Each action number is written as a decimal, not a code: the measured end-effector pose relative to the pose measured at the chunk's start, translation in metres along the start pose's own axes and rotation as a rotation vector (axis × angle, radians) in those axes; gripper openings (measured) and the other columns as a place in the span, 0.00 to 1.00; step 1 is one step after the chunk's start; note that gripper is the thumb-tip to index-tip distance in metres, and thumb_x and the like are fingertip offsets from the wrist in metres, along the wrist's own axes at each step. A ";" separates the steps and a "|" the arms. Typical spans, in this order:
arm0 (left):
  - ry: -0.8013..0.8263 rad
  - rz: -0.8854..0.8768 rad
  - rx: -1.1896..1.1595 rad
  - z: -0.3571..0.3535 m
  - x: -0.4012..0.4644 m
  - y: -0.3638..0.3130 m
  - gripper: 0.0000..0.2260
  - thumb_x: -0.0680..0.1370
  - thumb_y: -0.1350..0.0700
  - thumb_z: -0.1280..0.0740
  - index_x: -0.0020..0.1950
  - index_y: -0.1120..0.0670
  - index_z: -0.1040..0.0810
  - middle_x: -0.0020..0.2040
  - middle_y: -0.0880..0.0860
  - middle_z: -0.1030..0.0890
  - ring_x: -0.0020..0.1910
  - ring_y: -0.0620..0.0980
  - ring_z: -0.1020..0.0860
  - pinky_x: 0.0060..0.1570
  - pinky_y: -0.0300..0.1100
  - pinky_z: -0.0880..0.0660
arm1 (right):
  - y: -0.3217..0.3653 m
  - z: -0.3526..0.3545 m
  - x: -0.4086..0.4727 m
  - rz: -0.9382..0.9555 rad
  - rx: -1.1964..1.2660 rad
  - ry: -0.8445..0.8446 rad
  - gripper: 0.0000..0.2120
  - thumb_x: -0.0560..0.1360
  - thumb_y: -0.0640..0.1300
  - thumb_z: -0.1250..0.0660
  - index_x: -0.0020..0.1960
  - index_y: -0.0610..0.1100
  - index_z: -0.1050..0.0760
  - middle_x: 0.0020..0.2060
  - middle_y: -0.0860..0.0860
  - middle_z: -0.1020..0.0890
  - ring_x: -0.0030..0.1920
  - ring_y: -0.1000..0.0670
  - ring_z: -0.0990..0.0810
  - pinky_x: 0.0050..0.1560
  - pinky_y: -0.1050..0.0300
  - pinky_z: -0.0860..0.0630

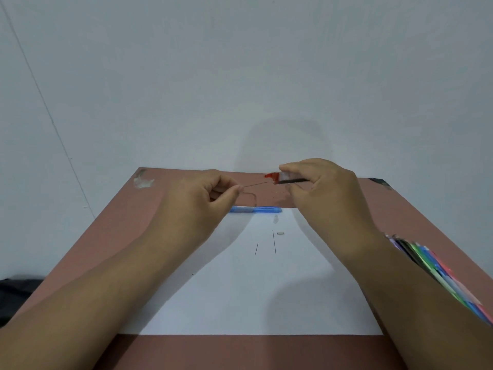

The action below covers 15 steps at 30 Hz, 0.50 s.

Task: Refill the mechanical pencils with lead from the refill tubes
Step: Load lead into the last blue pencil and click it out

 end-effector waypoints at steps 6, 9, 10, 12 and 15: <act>-0.028 0.118 -0.075 0.001 0.003 0.010 0.08 0.79 0.50 0.31 0.40 0.45 0.19 0.36 0.43 0.17 0.39 0.41 0.19 0.42 0.35 0.24 | 0.003 0.005 -0.001 -0.211 0.213 0.111 0.08 0.76 0.47 0.27 0.52 0.59 0.18 0.44 0.61 0.16 0.43 0.59 0.16 0.39 0.66 0.24; -0.021 0.170 -0.110 0.001 0.004 0.012 0.09 0.80 0.50 0.31 0.41 0.48 0.18 0.37 0.46 0.16 0.40 0.44 0.18 0.43 0.39 0.23 | 0.005 0.001 0.000 -0.319 0.407 0.183 0.08 0.77 0.47 0.27 0.55 0.56 0.21 0.45 0.60 0.14 0.44 0.58 0.14 0.51 0.57 0.19; -0.020 0.183 -0.119 0.001 0.005 0.013 0.09 0.80 0.49 0.31 0.41 0.48 0.18 0.38 0.46 0.16 0.40 0.44 0.18 0.43 0.39 0.23 | 0.007 0.001 0.001 -0.344 0.452 0.187 0.08 0.78 0.46 0.27 0.55 0.55 0.21 0.45 0.58 0.13 0.45 0.57 0.14 0.55 0.53 0.18; -0.024 0.207 -0.147 0.002 0.006 0.014 0.09 0.80 0.50 0.31 0.41 0.49 0.18 0.38 0.46 0.16 0.39 0.44 0.18 0.45 0.40 0.22 | 0.009 0.000 0.002 -0.378 0.533 0.192 0.08 0.78 0.45 0.27 0.56 0.53 0.22 0.45 0.53 0.12 0.45 0.53 0.13 0.58 0.47 0.18; -0.029 0.261 -0.229 0.001 0.008 0.014 0.09 0.80 0.52 0.31 0.41 0.51 0.17 0.38 0.47 0.15 0.37 0.44 0.18 0.46 0.44 0.21 | 0.011 0.002 0.002 -0.392 0.613 0.194 0.12 0.78 0.42 0.27 0.58 0.51 0.23 0.44 0.50 0.12 0.43 0.50 0.12 0.58 0.46 0.18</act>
Point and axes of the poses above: each hand's wrist, its own x-axis towards the middle knuckle, its own z-axis out of the back of the hand, y = z × x, the point moved 1 cm from there along x, towards the middle knuckle
